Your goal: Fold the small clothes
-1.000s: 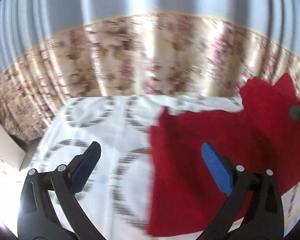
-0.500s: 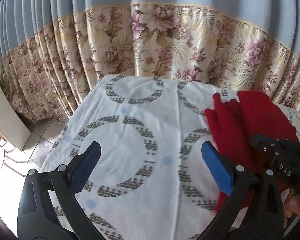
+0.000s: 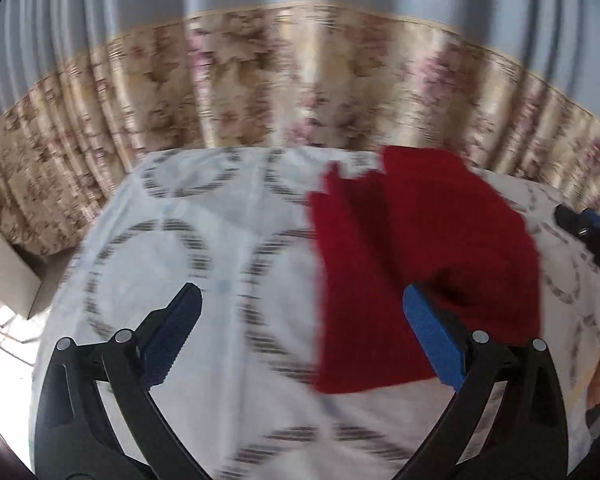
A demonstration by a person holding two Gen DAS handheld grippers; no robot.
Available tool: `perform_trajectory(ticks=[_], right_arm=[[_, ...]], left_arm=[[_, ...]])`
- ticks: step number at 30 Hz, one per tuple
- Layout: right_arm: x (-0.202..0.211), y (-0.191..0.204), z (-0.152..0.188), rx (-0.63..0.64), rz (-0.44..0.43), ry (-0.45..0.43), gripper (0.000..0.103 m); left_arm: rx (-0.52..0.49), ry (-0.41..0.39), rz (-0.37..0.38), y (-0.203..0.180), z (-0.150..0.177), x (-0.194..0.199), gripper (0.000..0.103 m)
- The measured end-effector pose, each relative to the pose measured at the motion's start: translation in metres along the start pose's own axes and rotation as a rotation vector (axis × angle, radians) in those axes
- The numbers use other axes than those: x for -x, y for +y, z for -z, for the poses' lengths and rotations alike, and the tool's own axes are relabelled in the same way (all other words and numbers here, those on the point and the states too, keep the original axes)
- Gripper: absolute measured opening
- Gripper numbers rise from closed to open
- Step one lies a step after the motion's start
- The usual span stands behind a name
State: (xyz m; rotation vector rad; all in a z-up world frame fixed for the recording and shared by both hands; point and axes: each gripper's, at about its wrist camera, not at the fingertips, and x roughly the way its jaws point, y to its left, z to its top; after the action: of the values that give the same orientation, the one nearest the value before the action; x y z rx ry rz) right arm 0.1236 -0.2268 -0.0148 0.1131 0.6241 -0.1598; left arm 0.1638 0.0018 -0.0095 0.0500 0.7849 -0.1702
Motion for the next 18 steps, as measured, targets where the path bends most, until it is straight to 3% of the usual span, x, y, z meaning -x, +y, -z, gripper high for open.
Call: perform_trajectory(ticks=[6, 10, 11, 13, 14, 15, 18], right_arm=[[0.003, -0.066, 0.020, -0.058, 0.026, 0.020, 0.083], [0.007, -0.102, 0.027, -0.088, 0.015, 0.019, 0.083], [0.007, -0.109, 0.029, -0.101, 0.005, 0.023, 0.083], [0.005, -0.120, 0.033, -0.111, -0.012, 0.027, 0.083], [0.004, -0.123, 0.034, -0.110, -0.018, 0.028, 0.083], [0.003, -0.126, 0.036, -0.111, -0.024, 0.031, 0.083], [-0.001, -0.133, 0.040, -0.126, -0.051, 0.047, 0.083]], left_arm=[[-0.043, -0.017, 0.045, -0.070, -0.005, 0.003, 0.100], [-0.075, 0.018, 0.000, -0.103, -0.006, -0.019, 0.098], [-0.078, 0.030, -0.009, -0.105, -0.005, -0.026, 0.093], [-0.078, 0.063, -0.019, -0.106, 0.001, -0.041, 0.043], [-0.069, 0.059, -0.013, -0.102, 0.002, -0.043, 0.035], [-0.054, 0.043, 0.008, -0.097, 0.002, -0.042, 0.020], [-0.018, 0.006, 0.055, -0.083, 0.000, -0.031, 0.013]])
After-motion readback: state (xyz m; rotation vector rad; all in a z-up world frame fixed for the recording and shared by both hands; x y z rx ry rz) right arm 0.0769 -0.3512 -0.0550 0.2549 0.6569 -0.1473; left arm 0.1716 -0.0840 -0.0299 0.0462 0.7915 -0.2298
